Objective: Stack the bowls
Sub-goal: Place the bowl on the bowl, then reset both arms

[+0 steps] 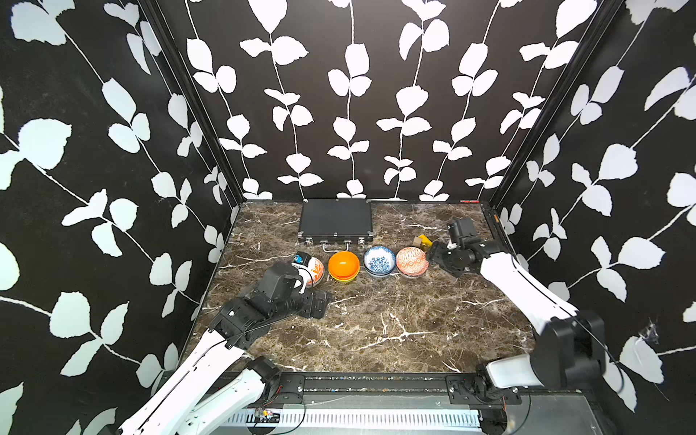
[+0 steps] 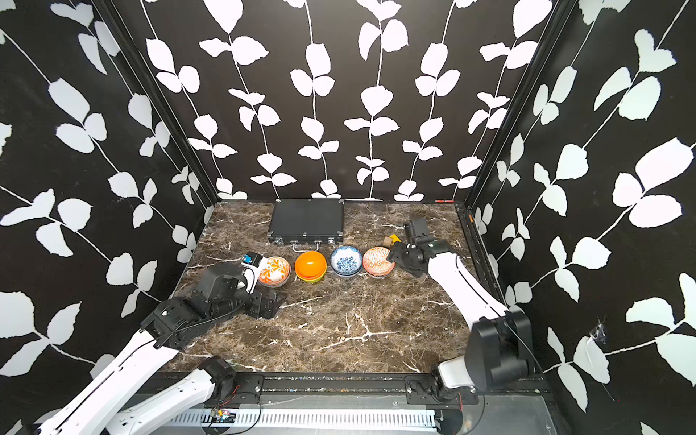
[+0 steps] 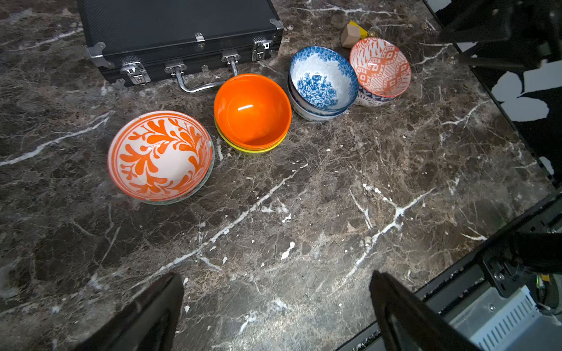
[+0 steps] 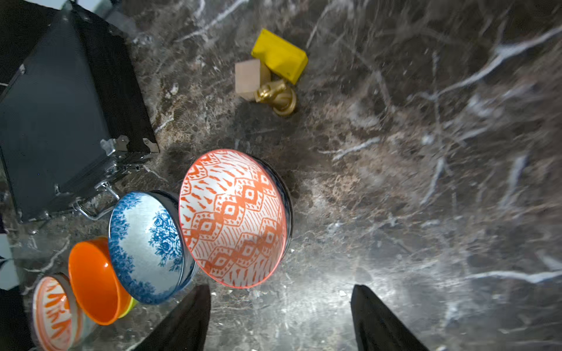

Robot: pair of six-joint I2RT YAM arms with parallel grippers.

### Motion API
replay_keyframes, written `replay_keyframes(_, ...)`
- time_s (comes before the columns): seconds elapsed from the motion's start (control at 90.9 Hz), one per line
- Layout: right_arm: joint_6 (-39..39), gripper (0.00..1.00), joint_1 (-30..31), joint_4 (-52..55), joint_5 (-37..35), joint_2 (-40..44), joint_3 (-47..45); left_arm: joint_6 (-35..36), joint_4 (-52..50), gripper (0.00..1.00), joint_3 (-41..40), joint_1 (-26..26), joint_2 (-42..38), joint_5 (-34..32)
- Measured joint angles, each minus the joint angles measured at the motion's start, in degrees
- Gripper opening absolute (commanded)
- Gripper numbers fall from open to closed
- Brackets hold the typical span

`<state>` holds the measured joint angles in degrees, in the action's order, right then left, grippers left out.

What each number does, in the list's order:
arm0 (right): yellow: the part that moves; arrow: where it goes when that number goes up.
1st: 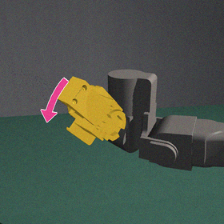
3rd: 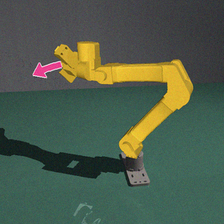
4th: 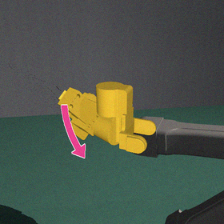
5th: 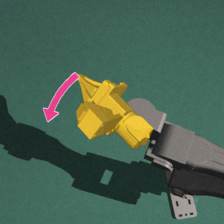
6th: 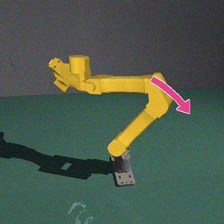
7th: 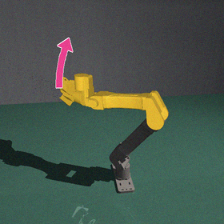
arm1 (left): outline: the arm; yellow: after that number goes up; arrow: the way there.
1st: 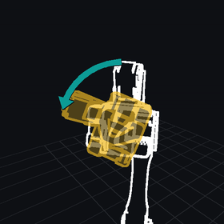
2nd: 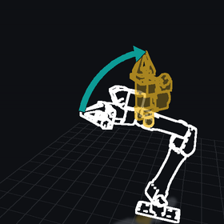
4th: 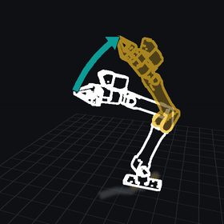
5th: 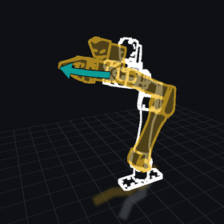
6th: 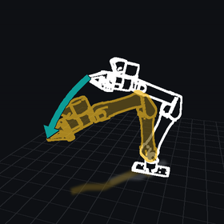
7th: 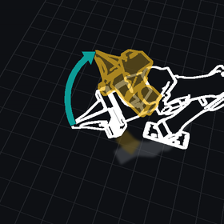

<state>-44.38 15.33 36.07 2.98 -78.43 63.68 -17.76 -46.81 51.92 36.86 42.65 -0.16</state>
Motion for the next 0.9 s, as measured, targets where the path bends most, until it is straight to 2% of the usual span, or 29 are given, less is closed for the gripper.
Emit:
replay_keyframes(0.121,2.01,0.99,0.04,-0.81,-6.36,7.65,-3.87,-2.80,5.29,0.99,-2.97,0.00,-1.86,-2.25)
replay_keyframes(0.209,4.76,0.99,0.04,-2.80,-12.52,13.62,-8.31,-4.15,9.27,0.99,-4.76,0.00,-1.49,-6.23)
replay_keyframes(0.308,8.74,0.99,0.04,-9.14,-20.13,22.16,-16.46,-3.58,13.18,0.99,-5.11,0.00,1.79,-14.45)
replay_keyframes(0.385,12.96,0.99,0.04,-17.94,-26.49,30.69,-25.88,-1.44,17.62,0.99,-6.34,-0.04,4.87,-22.51)
replay_keyframes(0.484,21.33,0.99,0.04,-30.86,-32.33,37.94,-37.75,3.82,26.27,0.99,-12.07,-0.42,7.85,-32.20)
replay_keyframes(0.638,31.89,0.99,0.04,-43.12,-36.98,31.47,-42.71,11.72,39.23,0.99,-21.62,-3.89,11.32,-39.76)
replay_keyframes(0.814,36.61,0.99,0.04,-55.30,-39.23,21.66,-44.50,15.30,50.45,0.99,-27.41,-11.28,13.68,-41.77)
replay_keyframes(0.902,38.29,0.99,0.04,-63.17,-39.82,15.96,-45.77,18.40,55.84,0.99,-28.33,-13.25,14.51,-41.51)
